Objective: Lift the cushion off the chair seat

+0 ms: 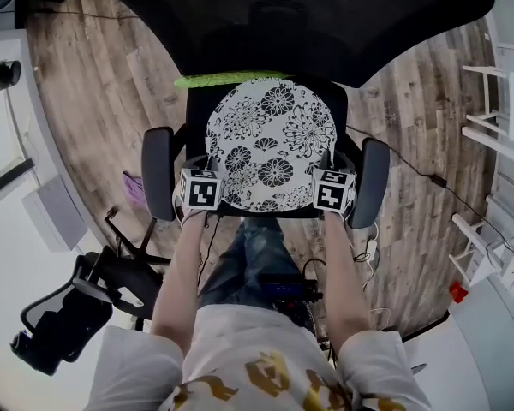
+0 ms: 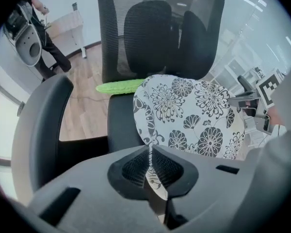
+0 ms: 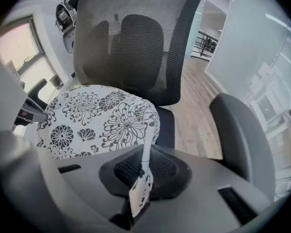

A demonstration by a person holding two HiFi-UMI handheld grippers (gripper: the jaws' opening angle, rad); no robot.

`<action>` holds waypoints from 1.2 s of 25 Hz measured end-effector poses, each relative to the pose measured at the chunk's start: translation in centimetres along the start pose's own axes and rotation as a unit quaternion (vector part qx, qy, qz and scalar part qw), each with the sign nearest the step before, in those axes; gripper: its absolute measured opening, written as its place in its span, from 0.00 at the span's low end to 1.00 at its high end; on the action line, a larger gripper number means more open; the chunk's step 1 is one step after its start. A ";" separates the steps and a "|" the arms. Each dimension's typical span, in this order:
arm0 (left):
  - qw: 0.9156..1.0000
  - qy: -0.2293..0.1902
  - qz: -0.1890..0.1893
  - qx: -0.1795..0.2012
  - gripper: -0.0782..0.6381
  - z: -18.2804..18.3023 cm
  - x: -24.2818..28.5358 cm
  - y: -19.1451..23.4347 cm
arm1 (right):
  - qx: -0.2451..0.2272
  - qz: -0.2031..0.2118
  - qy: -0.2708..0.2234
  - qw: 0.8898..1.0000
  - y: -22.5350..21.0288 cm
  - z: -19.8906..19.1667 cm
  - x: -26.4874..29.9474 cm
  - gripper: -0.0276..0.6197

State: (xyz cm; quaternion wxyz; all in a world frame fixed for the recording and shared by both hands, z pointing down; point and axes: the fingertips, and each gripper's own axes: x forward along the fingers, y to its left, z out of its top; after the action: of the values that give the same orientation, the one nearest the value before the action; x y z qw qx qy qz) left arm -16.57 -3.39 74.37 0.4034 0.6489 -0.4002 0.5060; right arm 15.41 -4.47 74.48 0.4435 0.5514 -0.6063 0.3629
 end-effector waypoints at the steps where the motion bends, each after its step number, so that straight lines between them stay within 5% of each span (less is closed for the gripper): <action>1: 1.000 -0.001 -0.001 0.002 0.13 0.2 -0.1 -0.1 | 0.004 -0.001 0.001 1.000 -0.2 0.1 -0.3 0.09; 13: 0.999 -0.030 -0.004 0.019 0.13 0.9 -3.7 -0.1 | -0.005 0.016 -0.005 1.000 0.3 1.1 -4.3 0.08; 30: 0.997 -0.080 -0.007 0.007 0.13 2.7 -11.1 -1.5 | 0.022 0.013 -0.081 0.996 -0.5 4.3 -12.6 0.08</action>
State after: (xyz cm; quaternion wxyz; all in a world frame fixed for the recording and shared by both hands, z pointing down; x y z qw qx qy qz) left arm -16.17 -4.14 62.85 0.3687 0.6931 -0.4230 0.4524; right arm 15.34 -4.17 61.19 0.3758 0.5807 -0.6393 0.3359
